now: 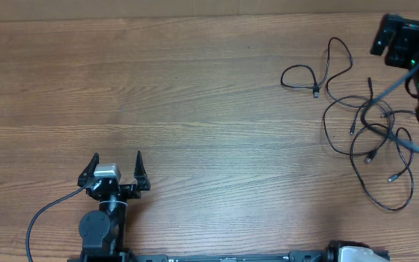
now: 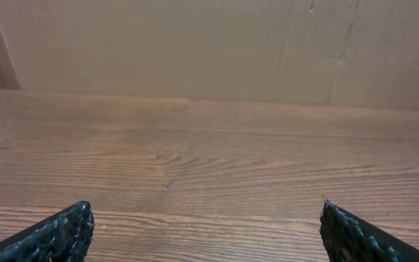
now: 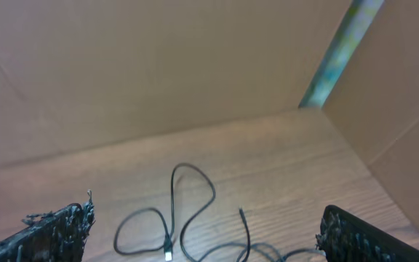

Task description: Untangle cables

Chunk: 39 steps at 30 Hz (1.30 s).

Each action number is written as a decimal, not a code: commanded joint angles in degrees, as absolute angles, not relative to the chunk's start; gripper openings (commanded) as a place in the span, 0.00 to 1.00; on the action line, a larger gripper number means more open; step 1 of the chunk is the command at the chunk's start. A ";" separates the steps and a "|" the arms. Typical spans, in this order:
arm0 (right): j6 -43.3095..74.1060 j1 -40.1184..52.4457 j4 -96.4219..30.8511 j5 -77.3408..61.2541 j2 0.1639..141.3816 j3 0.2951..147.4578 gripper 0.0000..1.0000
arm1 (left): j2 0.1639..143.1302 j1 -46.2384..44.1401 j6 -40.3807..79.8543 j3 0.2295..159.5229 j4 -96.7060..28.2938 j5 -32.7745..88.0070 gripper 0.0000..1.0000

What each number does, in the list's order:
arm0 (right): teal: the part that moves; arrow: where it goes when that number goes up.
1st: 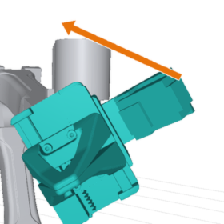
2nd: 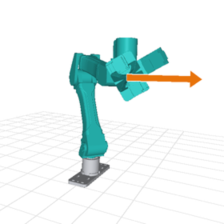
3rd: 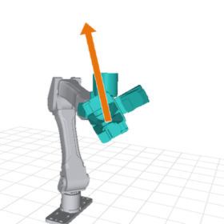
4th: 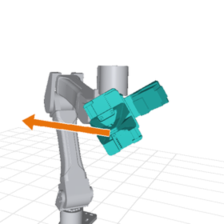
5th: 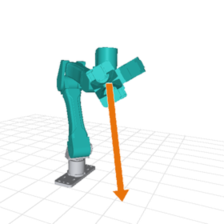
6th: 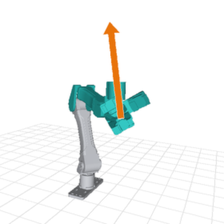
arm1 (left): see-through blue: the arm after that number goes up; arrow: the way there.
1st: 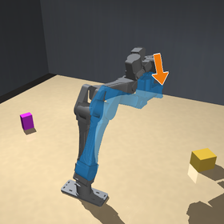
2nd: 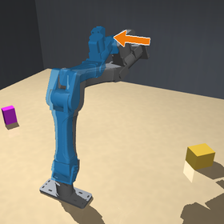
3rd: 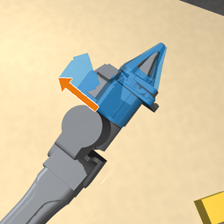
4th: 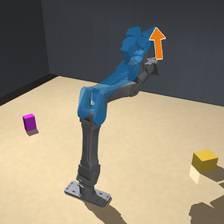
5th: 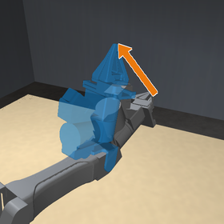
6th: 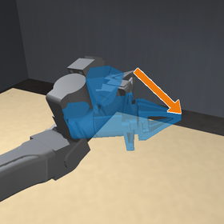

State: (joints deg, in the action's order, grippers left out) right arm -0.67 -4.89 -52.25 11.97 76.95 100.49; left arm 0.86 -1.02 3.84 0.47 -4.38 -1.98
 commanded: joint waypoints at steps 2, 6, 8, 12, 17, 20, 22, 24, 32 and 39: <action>-0.49 -4.36 -51.96 11.88 70.37 98.59 1.00 | 0.25 -0.86 2.57 0.27 -4.29 -1.91 1.00; -0.49 -3.01 -51.96 11.88 66.24 94.56 1.00 | 0.25 -0.86 2.57 0.27 -4.29 -1.91 1.00; -0.49 -2.57 -51.99 11.88 65.08 91.18 1.00 | 0.25 -0.86 2.57 0.27 -4.29 -1.91 1.00; -0.49 -2.57 -52.10 11.88 64.55 84.42 1.00 | 0.25 -0.86 2.57 0.27 -4.29 -1.91 1.00; -0.49 -2.57 -53.10 11.88 64.40 77.12 1.00 | 0.25 -0.86 2.57 0.27 -4.29 -1.91 1.00; -0.49 -2.57 -53.52 11.88 64.40 72.88 1.00 | 0.25 -0.86 2.57 0.27 -4.29 -1.91 1.00; -0.49 -2.37 -53.49 11.90 64.40 70.57 1.00 | 0.25 -0.86 2.57 0.27 -4.29 -1.91 1.00; -0.49 -1.85 -53.49 11.88 64.23 68.71 1.00 | 0.25 -0.86 2.57 0.27 -4.29 -1.91 1.00; -0.49 1.26 -53.47 11.88 64.23 64.51 1.00 | 0.25 -0.86 2.57 0.27 -4.29 -1.91 1.00; -0.49 1.93 -53.49 11.88 64.18 63.94 1.00 | 0.25 -0.86 2.57 0.27 -4.29 -1.91 0.99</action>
